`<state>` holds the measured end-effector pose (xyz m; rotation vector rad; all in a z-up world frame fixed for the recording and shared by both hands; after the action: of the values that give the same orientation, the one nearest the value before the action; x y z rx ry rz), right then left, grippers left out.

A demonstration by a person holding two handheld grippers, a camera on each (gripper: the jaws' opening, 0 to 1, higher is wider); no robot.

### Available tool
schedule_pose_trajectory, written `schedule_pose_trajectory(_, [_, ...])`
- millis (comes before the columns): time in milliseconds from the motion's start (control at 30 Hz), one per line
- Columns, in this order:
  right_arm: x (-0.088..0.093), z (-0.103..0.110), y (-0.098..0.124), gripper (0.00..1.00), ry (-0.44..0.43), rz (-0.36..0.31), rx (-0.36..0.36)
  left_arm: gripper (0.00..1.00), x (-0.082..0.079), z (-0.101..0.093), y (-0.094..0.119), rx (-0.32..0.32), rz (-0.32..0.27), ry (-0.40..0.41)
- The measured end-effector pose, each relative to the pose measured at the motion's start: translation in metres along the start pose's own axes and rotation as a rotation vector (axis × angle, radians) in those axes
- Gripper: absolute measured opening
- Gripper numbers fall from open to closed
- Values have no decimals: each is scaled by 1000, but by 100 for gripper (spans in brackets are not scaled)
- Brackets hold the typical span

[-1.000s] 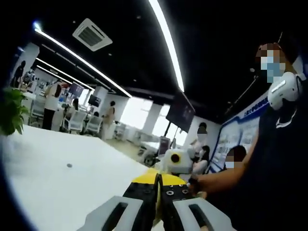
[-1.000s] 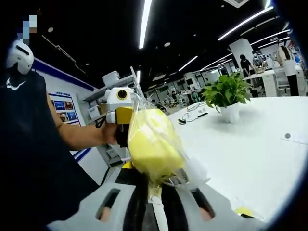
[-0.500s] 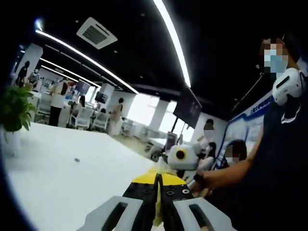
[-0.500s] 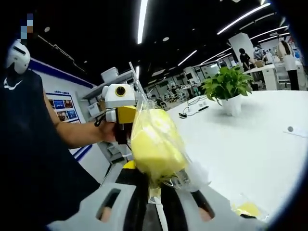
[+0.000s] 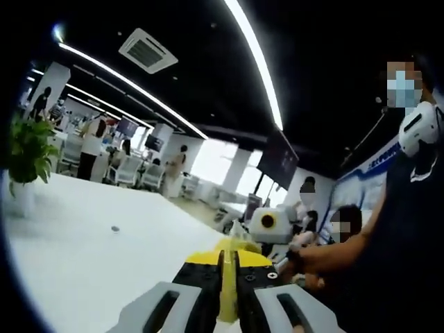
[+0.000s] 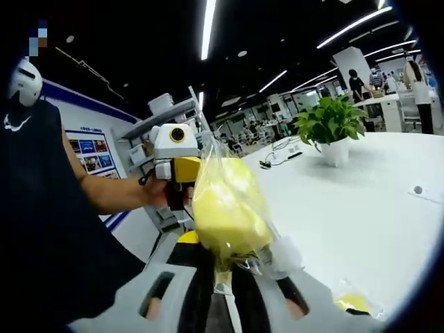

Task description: Compare the silicone blocks by pressing each to a similar depth, holding the contact briefly, and releasing to observe deformation and rebound differences across the visible hardness samples.

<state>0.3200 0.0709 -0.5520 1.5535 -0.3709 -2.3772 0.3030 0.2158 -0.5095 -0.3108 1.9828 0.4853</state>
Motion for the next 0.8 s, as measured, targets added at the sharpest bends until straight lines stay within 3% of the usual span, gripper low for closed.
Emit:
schedule_pose_trajectory(100, [-1,3,1,4,-5,-9,2,0,0,-5,0,-10,-3,-49])
schedule_pose_trajectory(300, [0,5,1,4,1,5,1,0,0,-7,1,-1,-4,-49])
schedule_pose_trajectory(433, [1,6,-3,4,26,19,7,0,1,-3,4,4,29,-22])
schedule_pose_trajectory(800, [-5,7,-12,3,11,-9,27,0,-5,1,11,-7,49,-111])
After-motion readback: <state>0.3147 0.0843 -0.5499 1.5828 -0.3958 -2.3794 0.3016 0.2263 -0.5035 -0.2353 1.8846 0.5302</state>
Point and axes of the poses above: the point that each gripper's makers call its tool centre point, and the gripper's own axes: y roughly backward along the fingers, z roughly to its left, x roughly out of its underside, the point moved 7 cm from there along y, roughly backward along the fingers, and after that the axes turned 14 degrees about z, right-handed, at the moved point
